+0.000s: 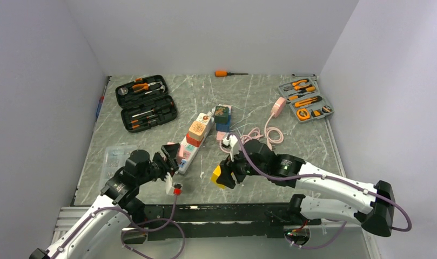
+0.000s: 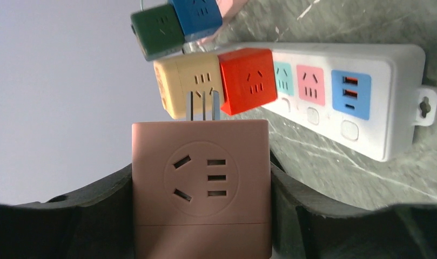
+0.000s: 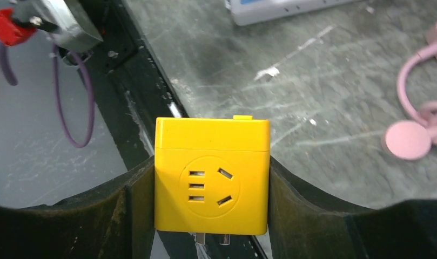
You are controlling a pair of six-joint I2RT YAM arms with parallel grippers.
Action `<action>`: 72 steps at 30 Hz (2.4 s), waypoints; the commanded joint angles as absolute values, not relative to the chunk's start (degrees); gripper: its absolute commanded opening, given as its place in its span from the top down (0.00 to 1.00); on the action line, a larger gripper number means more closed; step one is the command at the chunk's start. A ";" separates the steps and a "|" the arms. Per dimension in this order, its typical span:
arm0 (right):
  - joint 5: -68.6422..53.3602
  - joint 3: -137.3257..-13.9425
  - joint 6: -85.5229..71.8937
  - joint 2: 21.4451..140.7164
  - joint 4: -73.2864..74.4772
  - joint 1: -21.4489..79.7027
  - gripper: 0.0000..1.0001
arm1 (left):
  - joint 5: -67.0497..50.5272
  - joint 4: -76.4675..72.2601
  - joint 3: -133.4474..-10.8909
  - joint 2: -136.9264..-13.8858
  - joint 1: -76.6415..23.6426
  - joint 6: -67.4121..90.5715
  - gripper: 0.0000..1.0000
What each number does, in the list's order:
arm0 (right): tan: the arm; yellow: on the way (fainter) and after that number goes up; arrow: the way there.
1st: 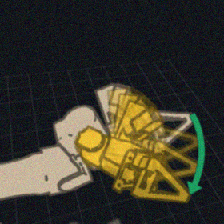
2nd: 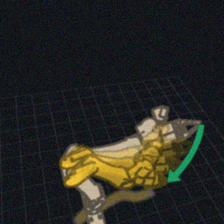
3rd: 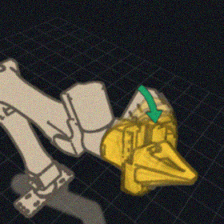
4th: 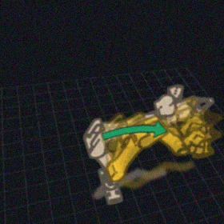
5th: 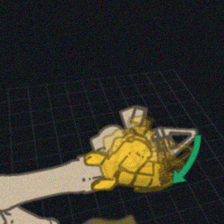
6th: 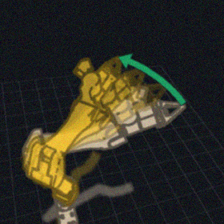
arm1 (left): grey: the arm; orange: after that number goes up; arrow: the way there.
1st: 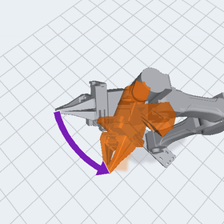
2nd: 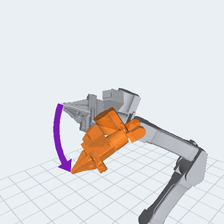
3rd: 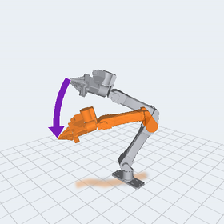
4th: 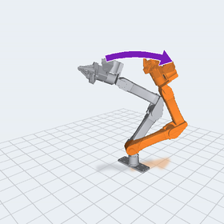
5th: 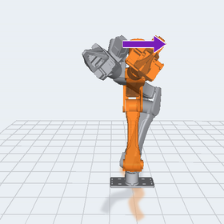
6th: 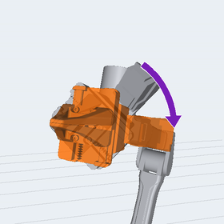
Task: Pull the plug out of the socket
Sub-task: Remove the plug from the socket, then place the plug at the center of the board.
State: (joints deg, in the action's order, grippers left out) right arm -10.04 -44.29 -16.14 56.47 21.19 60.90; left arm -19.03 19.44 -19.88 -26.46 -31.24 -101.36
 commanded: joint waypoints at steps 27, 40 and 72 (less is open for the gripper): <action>26.08 -36.80 -53.10 55.55 41.67 11.66 1.00 | -29.87 32.71 -32.37 -32.59 -31.55 -67.09 1.00; 23.25 -32.39 -49.92 61.38 34.19 5.23 0.60 | -23.16 34.14 -30.30 -38.06 -35.76 -62.00 1.00; 16.39 -44.40 -43.08 49.14 40.35 5.14 0.00 | -11.02 39.87 -75.50 -94.87 -63.99 -49.25 1.00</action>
State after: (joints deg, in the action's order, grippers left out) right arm 17.58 -42.48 -44.07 50.61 39.00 5.28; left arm -10.63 39.33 -66.54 -88.73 -62.96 -51.11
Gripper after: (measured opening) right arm 0.996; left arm 0.657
